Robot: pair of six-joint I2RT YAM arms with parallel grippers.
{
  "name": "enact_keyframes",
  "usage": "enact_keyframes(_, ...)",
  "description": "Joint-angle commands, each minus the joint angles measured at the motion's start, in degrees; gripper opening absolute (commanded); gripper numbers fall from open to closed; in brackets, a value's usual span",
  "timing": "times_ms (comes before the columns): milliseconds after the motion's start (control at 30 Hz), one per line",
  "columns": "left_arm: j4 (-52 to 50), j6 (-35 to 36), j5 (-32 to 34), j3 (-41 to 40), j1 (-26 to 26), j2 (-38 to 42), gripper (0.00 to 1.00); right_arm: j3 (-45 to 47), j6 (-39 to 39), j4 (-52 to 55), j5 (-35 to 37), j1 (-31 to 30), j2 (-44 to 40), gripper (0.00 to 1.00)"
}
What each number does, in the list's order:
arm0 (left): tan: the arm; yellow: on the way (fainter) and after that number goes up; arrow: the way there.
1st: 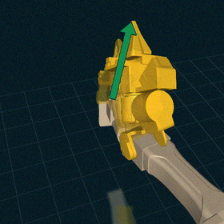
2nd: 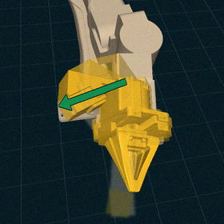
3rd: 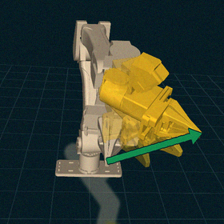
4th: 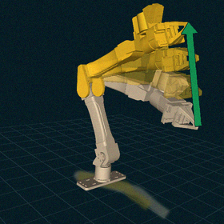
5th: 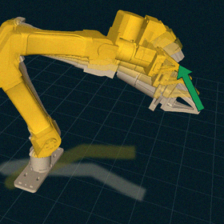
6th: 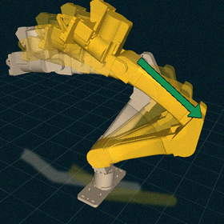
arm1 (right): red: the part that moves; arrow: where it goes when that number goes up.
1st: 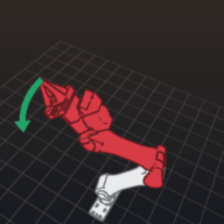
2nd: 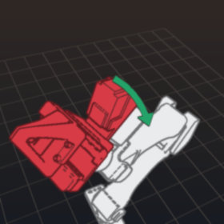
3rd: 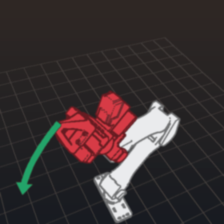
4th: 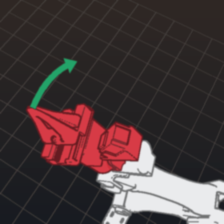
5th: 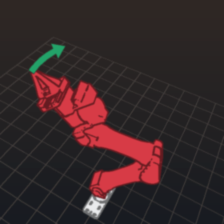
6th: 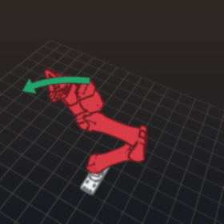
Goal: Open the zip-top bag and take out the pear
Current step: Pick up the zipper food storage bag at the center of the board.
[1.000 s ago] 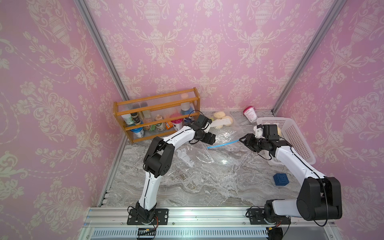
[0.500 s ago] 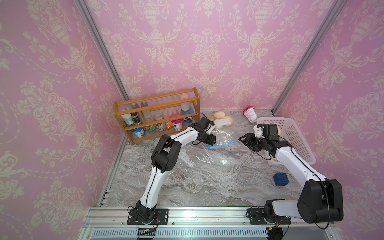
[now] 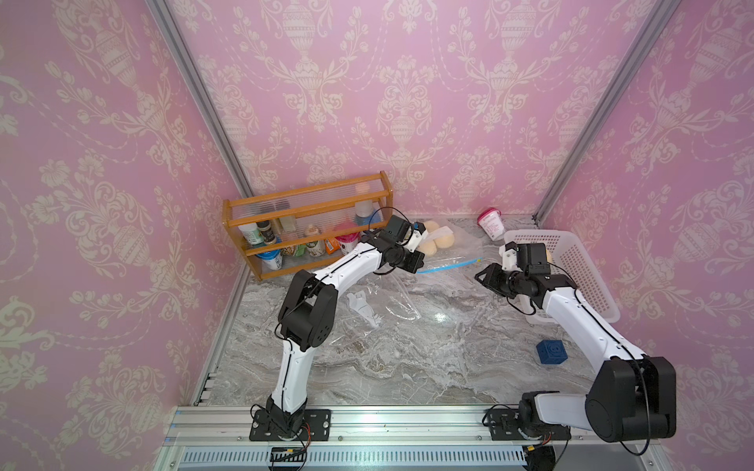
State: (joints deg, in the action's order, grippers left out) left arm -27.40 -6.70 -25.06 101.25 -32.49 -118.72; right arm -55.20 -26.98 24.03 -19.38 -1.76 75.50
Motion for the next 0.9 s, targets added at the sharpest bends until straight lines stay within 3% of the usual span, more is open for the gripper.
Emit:
enact_keyframes(0, -7.05, 0.37, -1.32, 2.76, -0.21, 2.49, 0.0, -1.43, 9.04, 1.52, 3.73, -1.05, -3.17, 0.4)
enact_keyframes(200, -9.37, -0.56, -1.02, 3.93, 0.1, 6.26, 0.0, -3.65, 17.45, 1.11, 3.79, -1.17, -4.04, 0.42)
enact_keyframes(333, -13.58, -2.97, -1.29, 6.59, 1.38, 6.78, 0.0, -5.79, 17.51, 2.24, 2.36, -1.31, -4.18, 0.4)
enact_keyframes(533, -13.29, -4.07, -2.79, 3.74, 2.59, 9.17, 0.0, -6.78, 16.42, 4.17, 1.81, -2.92, -6.22, 0.38)
enact_keyframes(867, -16.81, -5.43, -5.42, 4.17, 3.13, 11.0, 0.0, -8.85, 22.01, 6.12, 0.23, -7.28, -7.56, 0.54)
